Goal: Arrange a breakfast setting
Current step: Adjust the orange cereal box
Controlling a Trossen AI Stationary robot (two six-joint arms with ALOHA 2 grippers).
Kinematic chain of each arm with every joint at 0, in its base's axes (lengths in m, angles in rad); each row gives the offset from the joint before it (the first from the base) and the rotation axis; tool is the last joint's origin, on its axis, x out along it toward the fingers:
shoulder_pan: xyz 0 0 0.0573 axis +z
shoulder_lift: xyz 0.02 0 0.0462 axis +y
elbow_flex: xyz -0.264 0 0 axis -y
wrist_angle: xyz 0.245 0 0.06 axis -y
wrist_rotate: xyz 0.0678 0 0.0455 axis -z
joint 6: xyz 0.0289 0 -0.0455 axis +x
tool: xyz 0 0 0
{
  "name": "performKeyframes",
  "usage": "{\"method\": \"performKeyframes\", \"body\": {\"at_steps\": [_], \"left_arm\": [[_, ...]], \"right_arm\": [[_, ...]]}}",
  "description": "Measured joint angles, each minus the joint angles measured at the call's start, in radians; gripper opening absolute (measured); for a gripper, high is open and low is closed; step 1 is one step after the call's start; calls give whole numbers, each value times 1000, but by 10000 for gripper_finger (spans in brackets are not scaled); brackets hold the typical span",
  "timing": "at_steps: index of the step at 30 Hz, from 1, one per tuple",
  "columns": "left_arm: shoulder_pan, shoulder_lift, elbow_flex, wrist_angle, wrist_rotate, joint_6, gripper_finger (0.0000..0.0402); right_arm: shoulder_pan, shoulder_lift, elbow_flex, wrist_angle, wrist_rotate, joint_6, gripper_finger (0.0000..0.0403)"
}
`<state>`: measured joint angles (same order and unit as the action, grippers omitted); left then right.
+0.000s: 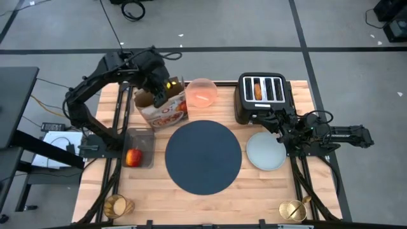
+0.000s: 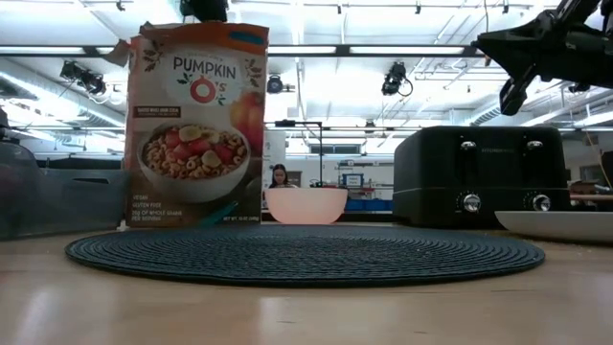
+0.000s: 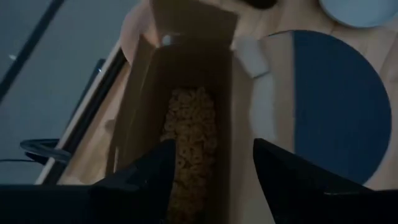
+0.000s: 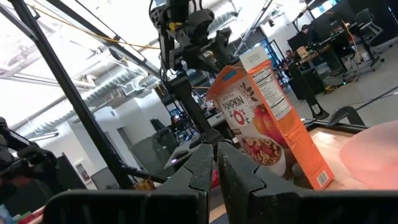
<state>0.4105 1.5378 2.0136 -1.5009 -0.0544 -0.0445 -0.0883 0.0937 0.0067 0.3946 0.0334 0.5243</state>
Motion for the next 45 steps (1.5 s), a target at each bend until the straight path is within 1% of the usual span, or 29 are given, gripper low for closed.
{"method": "performKeyframes", "body": {"at_steps": [2, 4, 5, 6, 8, 9, 15, 16, 18, 19, 25, 29, 31, 33, 35, 37, 40, 41, 43, 45], "left_arm": [[-12, -1, 0, 32, -36, 0, 221], [-16, 1, 0, 27, -83, -3, 221], [-14, 0, 0, 19, -84, -11, 218], [-6, 0, 0, 9, -57, -22, 215], [12, 0, 0, 1, 39, -32, 207], [21, 0, 0, 1, 57, -41, 203], [81, 0, 0, -30, 68, -41, 181], [86, -1, -10, -29, 85, -41, 178], [87, -2, -52, -24, 148, -41, 175], [83, 0, -78, -22, 163, -44, 175], [56, 0, -229, 27, 190, -19, 184], [42, -1, -283, 64, 199, -7, 189], [40, 0, -311, 66, 198, -2, 184], [41, 0, -333, 70, 197, 8, 168], [41, 0, -352, 75, 194, 5, 140], [41, 0, -359, 77, 188, -3, 100], [37, 0, -359, 76, 135, -22, 27], [34, 0, -359, 76, 111, -24, 15], [33, -7, -358, 70, 51, -28, 12], [32, -14, -359, 55, -31, -36, 8]], "right_arm": [[0, 0, 0, 0, 0, 0, 35], [0, 0, 0, 0, 0, -1, 35], [0, 0, 0, 0, 0, 0, 35], [0, 0, 0, 0, 0, 0, 35], [0, 0, 0, 0, 0, 0, 35], [0, 0, 0, 0, 0, 0, 35], [0, 0, 0, 0, 0, 5, 35], [0, 0, 0, 0, -1, 8, 35], [0, 0, 0, 0, -1, 8, 35], [0, 0, 0, 0, -1, 8, 35], [0, 0, 0, 0, -1, 9, 35], [0, 0, 0, 0, -1, 9, 35], [0, 0, 0, 0, -1, 8, 35], [0, 0, 0, 0, -2, 8, 35], [0, 0, 0, 0, -1, 6, 35], [0, 0, 0, 0, -1, 6, 35], [0, 0, 0, 0, -1, 4, 35], [0, 0, 0, 0, -1, 3, 35], [0, 0, 0, 0, -1, 0, 35], [0, 0, 0, 0, -1, 0, 35]]}}
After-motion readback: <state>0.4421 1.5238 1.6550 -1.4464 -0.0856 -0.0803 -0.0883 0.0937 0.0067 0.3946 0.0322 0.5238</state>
